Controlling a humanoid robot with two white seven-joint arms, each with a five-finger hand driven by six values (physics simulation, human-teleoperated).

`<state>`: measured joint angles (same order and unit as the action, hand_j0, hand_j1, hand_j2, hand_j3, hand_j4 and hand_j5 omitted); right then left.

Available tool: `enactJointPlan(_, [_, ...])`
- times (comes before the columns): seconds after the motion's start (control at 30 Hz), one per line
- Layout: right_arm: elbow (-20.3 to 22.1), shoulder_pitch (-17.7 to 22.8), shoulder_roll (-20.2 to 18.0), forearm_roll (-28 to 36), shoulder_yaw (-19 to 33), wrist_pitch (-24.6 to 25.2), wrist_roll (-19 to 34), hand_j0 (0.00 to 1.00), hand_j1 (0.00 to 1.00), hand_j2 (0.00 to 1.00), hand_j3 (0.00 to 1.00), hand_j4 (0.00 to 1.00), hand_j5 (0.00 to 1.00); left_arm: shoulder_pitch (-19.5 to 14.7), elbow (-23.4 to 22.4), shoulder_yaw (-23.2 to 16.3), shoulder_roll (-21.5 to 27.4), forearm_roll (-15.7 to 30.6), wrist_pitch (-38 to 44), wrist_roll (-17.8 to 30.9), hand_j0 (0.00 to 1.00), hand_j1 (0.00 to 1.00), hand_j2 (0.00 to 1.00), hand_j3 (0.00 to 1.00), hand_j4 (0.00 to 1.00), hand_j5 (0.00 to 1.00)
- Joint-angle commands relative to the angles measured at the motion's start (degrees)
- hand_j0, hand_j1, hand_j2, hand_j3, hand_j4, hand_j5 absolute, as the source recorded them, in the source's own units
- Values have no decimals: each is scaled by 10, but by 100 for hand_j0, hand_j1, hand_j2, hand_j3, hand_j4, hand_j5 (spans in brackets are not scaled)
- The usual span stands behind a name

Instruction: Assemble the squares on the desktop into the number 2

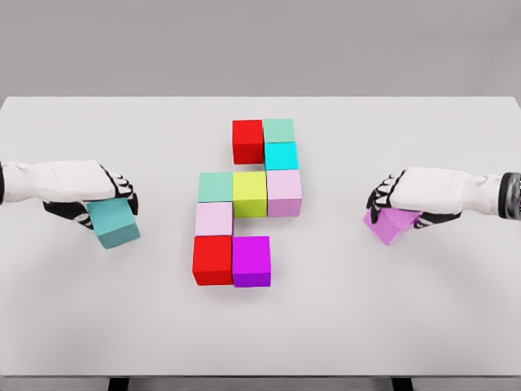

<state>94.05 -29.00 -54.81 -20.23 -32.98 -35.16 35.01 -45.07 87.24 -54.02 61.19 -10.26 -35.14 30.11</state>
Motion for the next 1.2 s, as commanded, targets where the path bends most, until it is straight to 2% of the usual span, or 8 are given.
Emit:
enactJointPlan(0.0, [34, 0, 1, 4, -5, 2, 0, 56, 56, 56, 56, 56, 56, 0, -11, 3, -24, 5, 1, -19, 38, 38, 38, 38, 38, 38])
enactJointPlan(0.3, [67, -26, 42, -1, -86, 2, 0, 56, 56, 56, 56, 56, 56, -41, -66, 23, -85, 5, 1, -59, 38, 38, 38, 38, 38, 38])
enactJointPlan(0.6, [67, -79, 66, -1, -174, 2, 0, 56, 56, 56, 56, 56, 56, -74, -227, 24, -221, 43, 47, -59, 39, 39, 39, 39, 39, 39])
enactJointPlan(0.73, [67, -86, 65, -1, -175, 2, 0, 59, 59, 59, 59, 59, 59, -77, -224, 25, -233, 43, 168, -87, 39, 39, 39, 39, 39, 39])
enactJointPlan(0.8, [67, -88, 66, -2, -174, 2, 0, 95, 95, 95, 95, 95, 95, -76, -224, 24, -235, 43, 216, -109, 39, 39, 39, 39, 39, 39])
enactJointPlan(0.83, [67, -90, 66, -2, -173, 2, 0, 100, 100, 100, 100, 100, 100, -76, -223, 24, -243, 41, 244, -126, 38, 38, 38, 38, 38, 38])
enactJointPlan(0.97, [67, -100, 66, -1, -169, 2, 0, 100, 100, 100, 100, 100, 100, -71, -189, 23, -256, 45, 366, -174, 35, 35, 35, 35, 35, 35])
enactJointPlan(1.17, [66, -118, 58, 3, -166, 2, 0, 100, 100, 100, 100, 100, 100, -35, -119, 17, -254, 160, 479, -251, 32, 32, 32, 32, 32, 32])
